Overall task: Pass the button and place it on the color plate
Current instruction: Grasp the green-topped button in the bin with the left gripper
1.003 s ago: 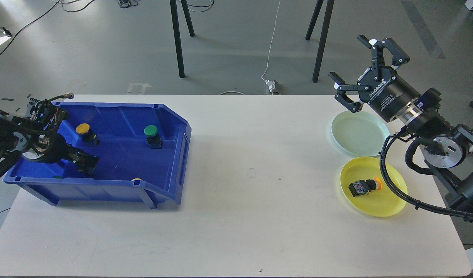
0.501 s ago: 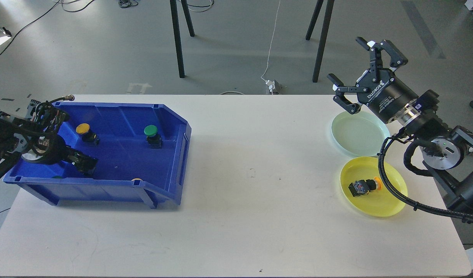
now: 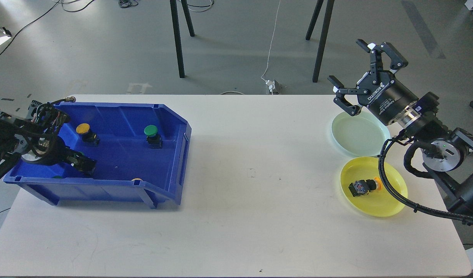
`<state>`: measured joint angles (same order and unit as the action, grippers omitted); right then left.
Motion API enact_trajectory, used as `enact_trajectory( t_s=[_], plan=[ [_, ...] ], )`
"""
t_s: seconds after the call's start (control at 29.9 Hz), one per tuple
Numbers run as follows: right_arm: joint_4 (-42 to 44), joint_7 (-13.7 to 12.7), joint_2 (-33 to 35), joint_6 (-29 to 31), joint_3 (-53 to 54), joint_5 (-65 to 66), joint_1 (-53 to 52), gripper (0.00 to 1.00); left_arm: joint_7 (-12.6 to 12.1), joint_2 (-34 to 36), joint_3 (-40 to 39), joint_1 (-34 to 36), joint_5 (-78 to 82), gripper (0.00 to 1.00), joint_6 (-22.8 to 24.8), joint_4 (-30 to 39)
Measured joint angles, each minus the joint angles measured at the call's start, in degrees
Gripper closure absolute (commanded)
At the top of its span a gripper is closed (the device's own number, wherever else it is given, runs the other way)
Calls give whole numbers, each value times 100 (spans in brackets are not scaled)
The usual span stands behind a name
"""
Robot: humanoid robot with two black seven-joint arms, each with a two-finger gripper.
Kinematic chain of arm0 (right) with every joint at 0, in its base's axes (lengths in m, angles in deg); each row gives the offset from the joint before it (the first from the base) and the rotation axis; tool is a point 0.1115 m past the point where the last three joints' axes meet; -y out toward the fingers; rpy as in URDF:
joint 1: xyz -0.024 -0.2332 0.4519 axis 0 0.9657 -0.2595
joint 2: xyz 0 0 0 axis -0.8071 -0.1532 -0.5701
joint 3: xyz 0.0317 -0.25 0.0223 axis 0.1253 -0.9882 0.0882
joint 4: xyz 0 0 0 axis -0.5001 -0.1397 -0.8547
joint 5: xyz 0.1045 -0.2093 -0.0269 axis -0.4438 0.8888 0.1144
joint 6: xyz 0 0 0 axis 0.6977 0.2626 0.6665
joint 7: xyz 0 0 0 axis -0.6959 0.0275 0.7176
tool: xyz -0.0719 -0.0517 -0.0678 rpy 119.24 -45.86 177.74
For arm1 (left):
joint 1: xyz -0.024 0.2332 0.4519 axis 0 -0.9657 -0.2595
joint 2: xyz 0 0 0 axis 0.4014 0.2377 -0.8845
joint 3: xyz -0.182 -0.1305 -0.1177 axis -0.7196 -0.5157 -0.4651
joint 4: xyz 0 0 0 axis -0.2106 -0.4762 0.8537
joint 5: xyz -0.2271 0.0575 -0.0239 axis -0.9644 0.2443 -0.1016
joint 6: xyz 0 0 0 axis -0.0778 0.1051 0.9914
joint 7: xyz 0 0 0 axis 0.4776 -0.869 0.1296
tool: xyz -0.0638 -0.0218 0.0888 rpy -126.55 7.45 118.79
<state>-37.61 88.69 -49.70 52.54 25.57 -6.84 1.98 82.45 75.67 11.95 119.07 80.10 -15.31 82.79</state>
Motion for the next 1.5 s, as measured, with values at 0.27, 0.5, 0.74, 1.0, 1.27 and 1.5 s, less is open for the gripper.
enact_trajectory(
  t_s=[0.27,0.5,0.74,1.0,1.27,1.5],
  plan=[
    [0,0,-2,0,0,0,6,1,0,5,0,0,-15,13,0,7],
    [0,0,8,0,1,2,10,1,0,3,0,-9,-19,14,0,11],
    [0,0,24,0,1,2,10,1,0,6,0,-9,-19,15,0,22],
    [0,0,49,0,35,1,17,1,0,16,0,-25,-17,30,0,39],
    [0,0,51,0,40,0,28,1,0,16,0,-35,-16,69,0,59],
    [0,0,52,0,45,0,58,1,0,16,-1,-44,-8,86,0,103]
  ],
)
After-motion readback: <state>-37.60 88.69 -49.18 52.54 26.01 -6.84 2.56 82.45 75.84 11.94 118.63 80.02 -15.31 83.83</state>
